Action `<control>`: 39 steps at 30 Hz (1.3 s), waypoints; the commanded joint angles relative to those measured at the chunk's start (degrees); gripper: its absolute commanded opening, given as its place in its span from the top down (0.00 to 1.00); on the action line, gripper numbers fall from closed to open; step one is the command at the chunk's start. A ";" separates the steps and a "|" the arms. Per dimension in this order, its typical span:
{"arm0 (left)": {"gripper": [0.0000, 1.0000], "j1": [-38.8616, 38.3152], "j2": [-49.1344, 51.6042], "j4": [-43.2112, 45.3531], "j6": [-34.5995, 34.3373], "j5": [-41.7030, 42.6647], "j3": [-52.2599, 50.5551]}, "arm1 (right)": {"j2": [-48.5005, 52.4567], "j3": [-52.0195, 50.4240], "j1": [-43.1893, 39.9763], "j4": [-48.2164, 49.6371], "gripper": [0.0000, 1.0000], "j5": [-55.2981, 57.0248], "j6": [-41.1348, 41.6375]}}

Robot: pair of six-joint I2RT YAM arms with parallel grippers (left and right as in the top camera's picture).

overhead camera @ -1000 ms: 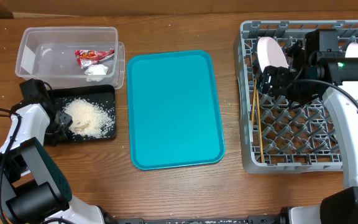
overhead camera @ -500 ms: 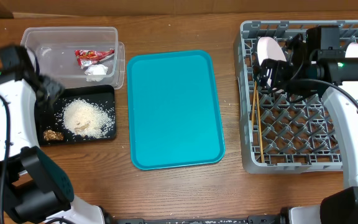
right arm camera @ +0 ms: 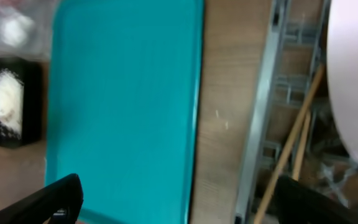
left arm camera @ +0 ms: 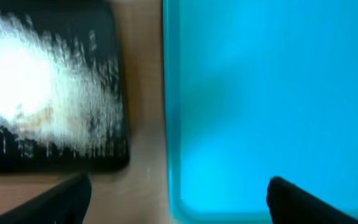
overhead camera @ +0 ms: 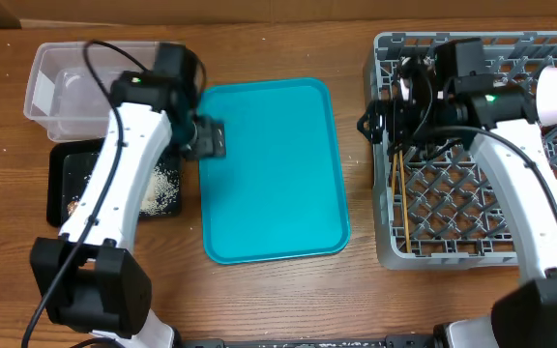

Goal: Sort waste into correct bins and load items into the dishwasher

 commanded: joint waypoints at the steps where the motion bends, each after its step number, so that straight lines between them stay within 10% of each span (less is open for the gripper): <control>1: 0.11 0.87 -1.49 -5.92 0.68 2.54 0.66 | 0.98 0.09 -1.25 -3.23 0.00 2.08 0.59; 11: 0.16 1.46 -6.67 -14.32 0.02 5.46 -0.90 | -1.62 0.07 -2.73 -10.43 0.00 7.93 2.05; 29: 0.00 1.46 -63.41 13.25 -2.99 -0.13 -35.87 | -41.57 -27.93 -2.78 18.53 0.00 13.81 4.87; 39: 0.00 1.46 -68.94 13.79 -2.97 -0.87 -39.01 | -52.22 -32.83 -2.78 16.06 0.00 16.35 4.85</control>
